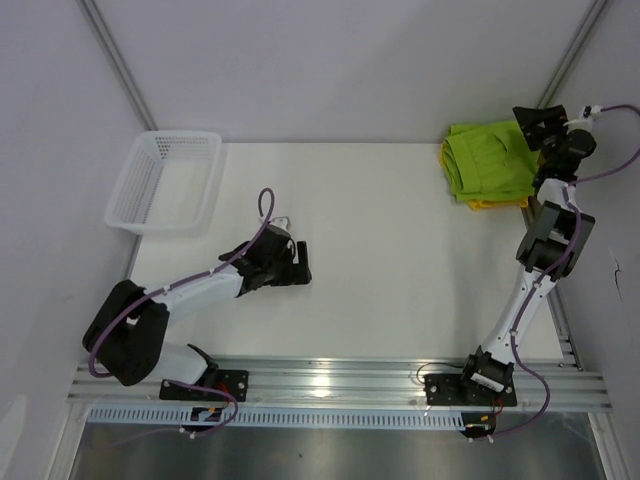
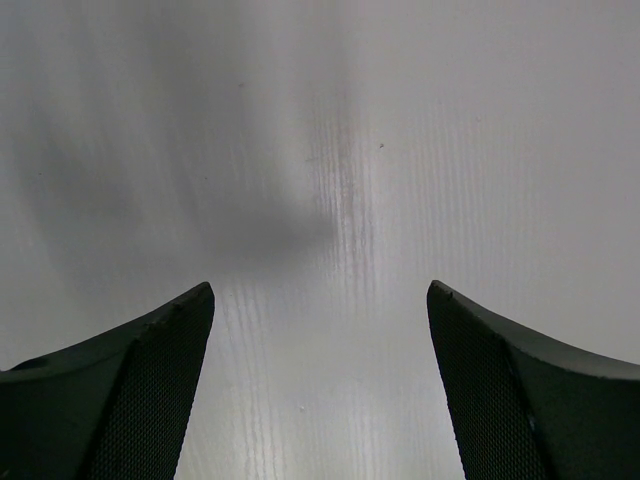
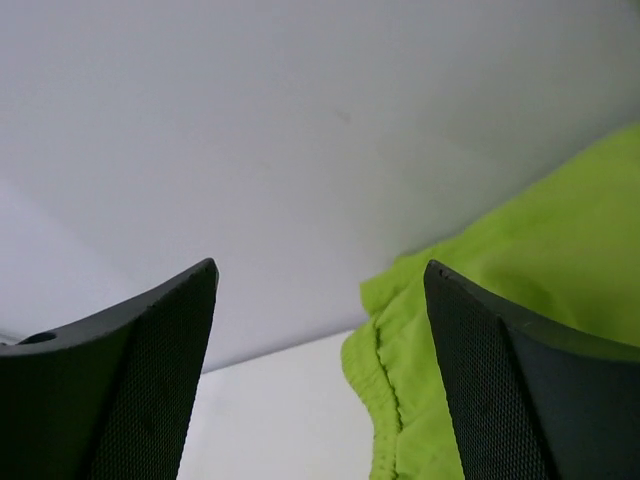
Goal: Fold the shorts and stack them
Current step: Neatly place the folded shorts to the corner
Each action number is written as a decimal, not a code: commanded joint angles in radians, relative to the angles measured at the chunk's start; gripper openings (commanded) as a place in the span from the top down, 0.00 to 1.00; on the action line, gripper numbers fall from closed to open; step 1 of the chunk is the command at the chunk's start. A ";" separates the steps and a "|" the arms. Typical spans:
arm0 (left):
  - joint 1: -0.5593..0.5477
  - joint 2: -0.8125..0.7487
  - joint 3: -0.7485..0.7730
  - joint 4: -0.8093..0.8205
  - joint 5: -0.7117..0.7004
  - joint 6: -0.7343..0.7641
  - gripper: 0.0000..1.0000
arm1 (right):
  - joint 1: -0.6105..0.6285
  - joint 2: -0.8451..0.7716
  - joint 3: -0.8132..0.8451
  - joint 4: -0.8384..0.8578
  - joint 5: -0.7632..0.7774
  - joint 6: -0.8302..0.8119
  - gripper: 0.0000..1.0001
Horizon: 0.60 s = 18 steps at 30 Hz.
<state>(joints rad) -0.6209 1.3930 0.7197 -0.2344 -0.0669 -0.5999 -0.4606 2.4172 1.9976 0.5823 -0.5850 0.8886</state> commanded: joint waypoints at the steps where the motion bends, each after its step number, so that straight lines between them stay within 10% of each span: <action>1: -0.008 -0.057 -0.009 0.041 0.006 0.026 0.11 | -0.038 0.135 -0.039 0.116 0.022 0.320 0.15; 18: -0.008 -0.132 -0.042 0.011 -0.020 0.038 0.11 | 0.014 0.373 -0.140 0.292 0.369 0.650 0.11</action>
<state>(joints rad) -0.6216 1.2938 0.6674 -0.2241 -0.0761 -0.5884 -0.3988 2.7068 1.8790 1.0077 -0.3607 1.2816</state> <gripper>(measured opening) 0.896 0.886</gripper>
